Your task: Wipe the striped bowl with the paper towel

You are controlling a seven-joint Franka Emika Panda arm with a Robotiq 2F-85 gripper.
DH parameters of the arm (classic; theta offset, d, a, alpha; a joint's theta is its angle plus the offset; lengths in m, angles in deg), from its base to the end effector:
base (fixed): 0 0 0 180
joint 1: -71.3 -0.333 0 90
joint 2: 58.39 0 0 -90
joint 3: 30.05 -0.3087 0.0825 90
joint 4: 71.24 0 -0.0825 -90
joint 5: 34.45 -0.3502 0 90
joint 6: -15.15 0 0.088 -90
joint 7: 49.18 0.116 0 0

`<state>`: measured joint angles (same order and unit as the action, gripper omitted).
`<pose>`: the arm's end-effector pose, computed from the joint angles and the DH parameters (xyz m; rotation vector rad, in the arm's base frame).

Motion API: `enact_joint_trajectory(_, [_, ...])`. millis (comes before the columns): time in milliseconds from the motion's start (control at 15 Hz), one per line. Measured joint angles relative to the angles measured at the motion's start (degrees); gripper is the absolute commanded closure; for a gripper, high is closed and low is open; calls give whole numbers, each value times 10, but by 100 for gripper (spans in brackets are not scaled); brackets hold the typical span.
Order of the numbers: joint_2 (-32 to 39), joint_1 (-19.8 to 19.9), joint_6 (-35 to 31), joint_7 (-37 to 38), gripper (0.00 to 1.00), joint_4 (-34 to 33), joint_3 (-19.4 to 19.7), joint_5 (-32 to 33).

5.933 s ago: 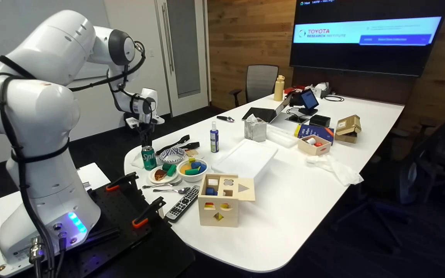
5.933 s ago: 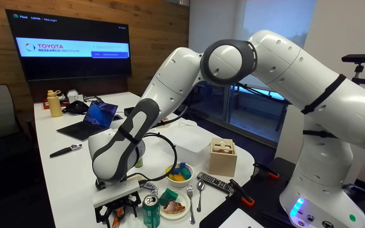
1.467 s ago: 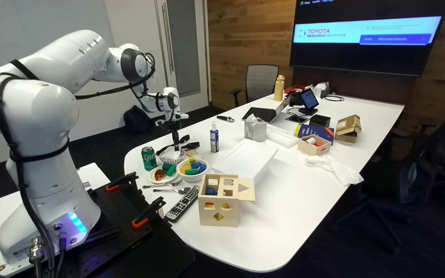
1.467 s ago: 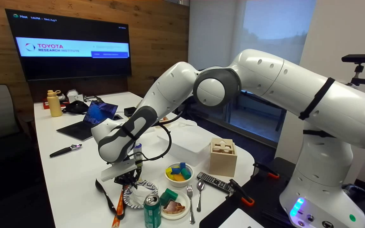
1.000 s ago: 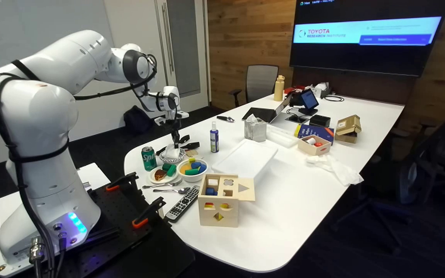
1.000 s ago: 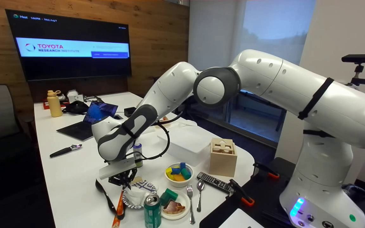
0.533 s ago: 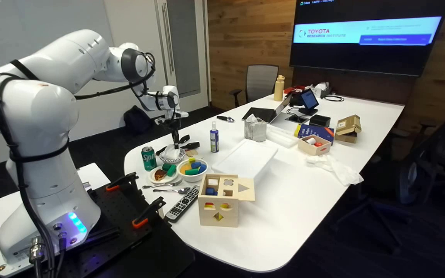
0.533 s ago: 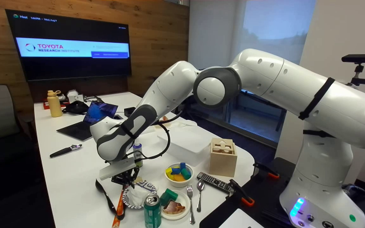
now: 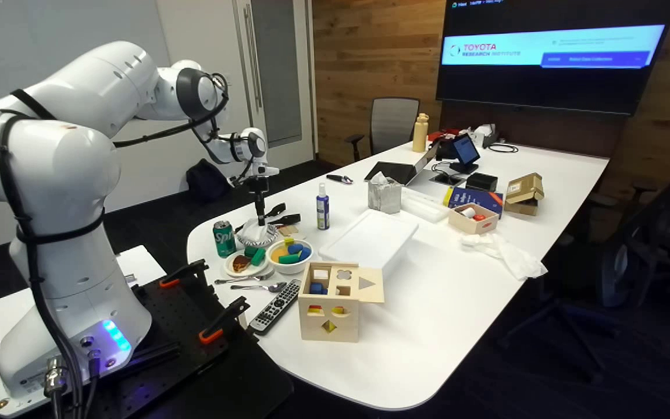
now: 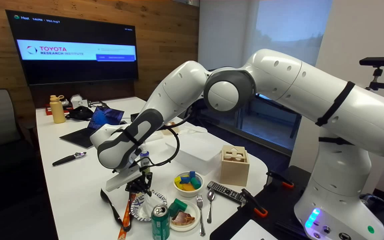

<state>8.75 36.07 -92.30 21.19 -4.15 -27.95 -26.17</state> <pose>0.5501 0.3506 0.0499 2.5626 -0.7359 -0.2177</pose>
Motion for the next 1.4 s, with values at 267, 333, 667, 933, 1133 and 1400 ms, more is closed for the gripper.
enact_joint_trajectory(267, [0, 3, 28, 18, 100, 1, 2, -4])
enact_joint_trajectory(333, [0, 3, 28, 18, 100, 1, 2, -4])
enact_joint_trajectory(667, [1, 11, -38, -12, 100, 4, -7, -5])
enact_joint_trajectory(933, [4, 20, -130, -66, 100, 11, -19, -4])
enact_joint_trajectory(1133, [7, 25, -157, -83, 100, 11, -23, -4])
enact_joint_trajectory(1400, [5, 24, -160, -64, 100, 21, -19, -3])
